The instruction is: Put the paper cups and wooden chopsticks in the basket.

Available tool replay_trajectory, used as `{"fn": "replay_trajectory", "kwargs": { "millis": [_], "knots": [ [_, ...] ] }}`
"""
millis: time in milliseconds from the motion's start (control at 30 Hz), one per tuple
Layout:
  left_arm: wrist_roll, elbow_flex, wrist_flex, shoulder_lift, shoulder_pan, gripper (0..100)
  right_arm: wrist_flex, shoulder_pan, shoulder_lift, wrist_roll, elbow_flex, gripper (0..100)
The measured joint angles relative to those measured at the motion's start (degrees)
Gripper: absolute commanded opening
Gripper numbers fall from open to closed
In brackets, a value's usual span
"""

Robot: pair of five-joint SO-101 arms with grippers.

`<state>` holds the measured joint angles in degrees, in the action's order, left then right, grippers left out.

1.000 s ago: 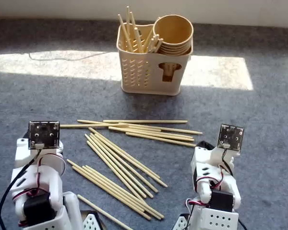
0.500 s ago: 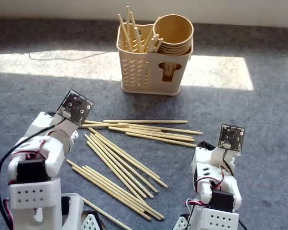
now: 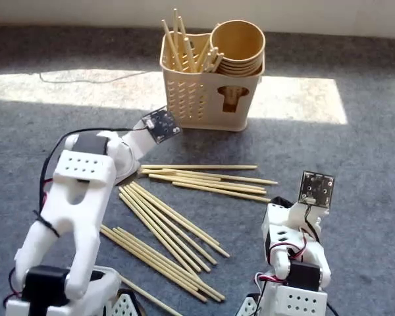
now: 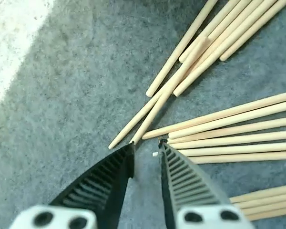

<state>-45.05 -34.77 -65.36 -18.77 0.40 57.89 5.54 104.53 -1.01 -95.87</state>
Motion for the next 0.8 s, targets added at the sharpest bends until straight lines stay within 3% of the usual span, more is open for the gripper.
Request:
{"fn": "replay_trajectory", "kwargs": {
  "millis": [400,800],
  "knots": [
    [-5.54,11.43,0.09,21.1,1.67,10,0.0,0.0,0.0,0.0,0.0,0.6],
    [-7.74,11.6,0.35,23.65,1.67,10,0.0,0.0,0.0,0.0,0.0,0.6]
  ]
}}
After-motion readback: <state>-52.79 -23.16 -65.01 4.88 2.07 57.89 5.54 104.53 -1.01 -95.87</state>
